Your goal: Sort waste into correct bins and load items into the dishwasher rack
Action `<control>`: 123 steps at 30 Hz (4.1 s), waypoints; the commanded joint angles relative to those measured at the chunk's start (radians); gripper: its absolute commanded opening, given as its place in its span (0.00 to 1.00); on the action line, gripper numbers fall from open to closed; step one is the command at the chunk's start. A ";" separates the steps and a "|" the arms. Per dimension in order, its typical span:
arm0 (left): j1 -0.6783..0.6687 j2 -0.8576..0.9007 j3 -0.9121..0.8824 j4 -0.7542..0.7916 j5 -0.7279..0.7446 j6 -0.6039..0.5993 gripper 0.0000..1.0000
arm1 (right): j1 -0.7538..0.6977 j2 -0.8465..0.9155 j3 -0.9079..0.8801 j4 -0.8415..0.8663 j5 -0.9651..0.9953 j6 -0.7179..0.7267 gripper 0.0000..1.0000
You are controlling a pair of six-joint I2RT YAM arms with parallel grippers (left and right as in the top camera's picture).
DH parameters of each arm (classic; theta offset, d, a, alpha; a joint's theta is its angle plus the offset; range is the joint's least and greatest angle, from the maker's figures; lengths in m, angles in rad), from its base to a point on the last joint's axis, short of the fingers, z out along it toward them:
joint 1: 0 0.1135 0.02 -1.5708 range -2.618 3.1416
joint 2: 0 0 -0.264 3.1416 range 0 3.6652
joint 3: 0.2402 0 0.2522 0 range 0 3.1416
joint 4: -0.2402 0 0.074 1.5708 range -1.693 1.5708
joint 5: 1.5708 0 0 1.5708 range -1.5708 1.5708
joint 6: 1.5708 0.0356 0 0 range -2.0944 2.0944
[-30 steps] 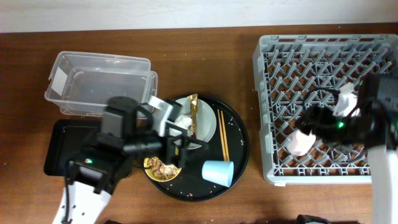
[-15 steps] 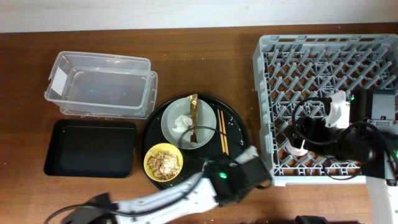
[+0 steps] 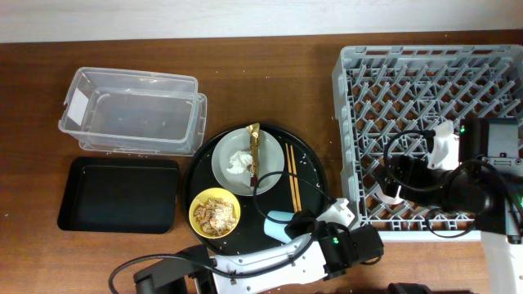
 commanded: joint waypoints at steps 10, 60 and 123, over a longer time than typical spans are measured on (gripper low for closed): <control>0.005 0.028 0.003 -0.106 -0.045 -0.048 0.16 | 0.007 0.001 0.011 -0.008 0.013 -0.006 0.83; 1.233 -0.525 0.001 -0.061 2.158 0.468 0.00 | 0.374 0.024 0.008 0.448 -0.773 -0.282 0.87; 0.946 -0.709 0.001 -0.225 0.788 0.243 0.98 | -0.257 0.036 0.171 0.026 -0.214 -0.210 0.85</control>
